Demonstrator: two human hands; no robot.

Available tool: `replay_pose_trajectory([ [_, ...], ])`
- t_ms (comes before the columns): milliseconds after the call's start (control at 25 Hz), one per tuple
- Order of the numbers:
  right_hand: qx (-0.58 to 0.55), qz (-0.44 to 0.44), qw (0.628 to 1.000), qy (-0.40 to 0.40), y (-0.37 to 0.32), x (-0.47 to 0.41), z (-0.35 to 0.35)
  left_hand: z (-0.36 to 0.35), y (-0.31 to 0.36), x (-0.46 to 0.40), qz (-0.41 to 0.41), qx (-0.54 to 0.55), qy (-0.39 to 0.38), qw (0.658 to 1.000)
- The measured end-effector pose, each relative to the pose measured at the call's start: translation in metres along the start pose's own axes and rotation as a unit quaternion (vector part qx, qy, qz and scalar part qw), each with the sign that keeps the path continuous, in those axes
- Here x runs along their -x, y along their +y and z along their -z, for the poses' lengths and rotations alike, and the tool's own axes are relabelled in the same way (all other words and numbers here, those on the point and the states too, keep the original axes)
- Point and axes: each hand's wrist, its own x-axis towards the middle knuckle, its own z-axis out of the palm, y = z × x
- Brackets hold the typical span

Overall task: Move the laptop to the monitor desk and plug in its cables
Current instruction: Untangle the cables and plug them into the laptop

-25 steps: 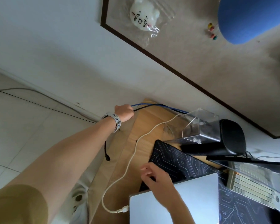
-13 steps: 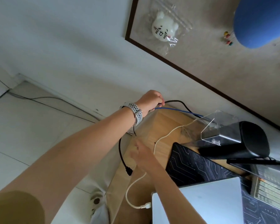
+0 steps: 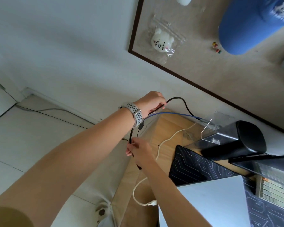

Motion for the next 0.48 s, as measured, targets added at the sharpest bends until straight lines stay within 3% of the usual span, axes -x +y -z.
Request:
replay_pose_trajectory([
  [120, -0.080, 0.044, 0.995, 0.038, -0.029, 0.010, 0.027, 0.013, -0.005, 0.031, -0.046, -0.092, 0.026, 0.994],
  [360, -0.182, 0.145, 0.972, 0.016, -0.074, 0.043, 0.064, 0.005, 0.001, 0.099, -0.160, -0.118, 0.098, 0.975],
  [480, -0.191, 0.153, 0.970, 0.014, -0.075, 0.065, 0.073, -0.008, 0.011, 0.113, -0.156, -0.047, 0.135, 0.977],
])
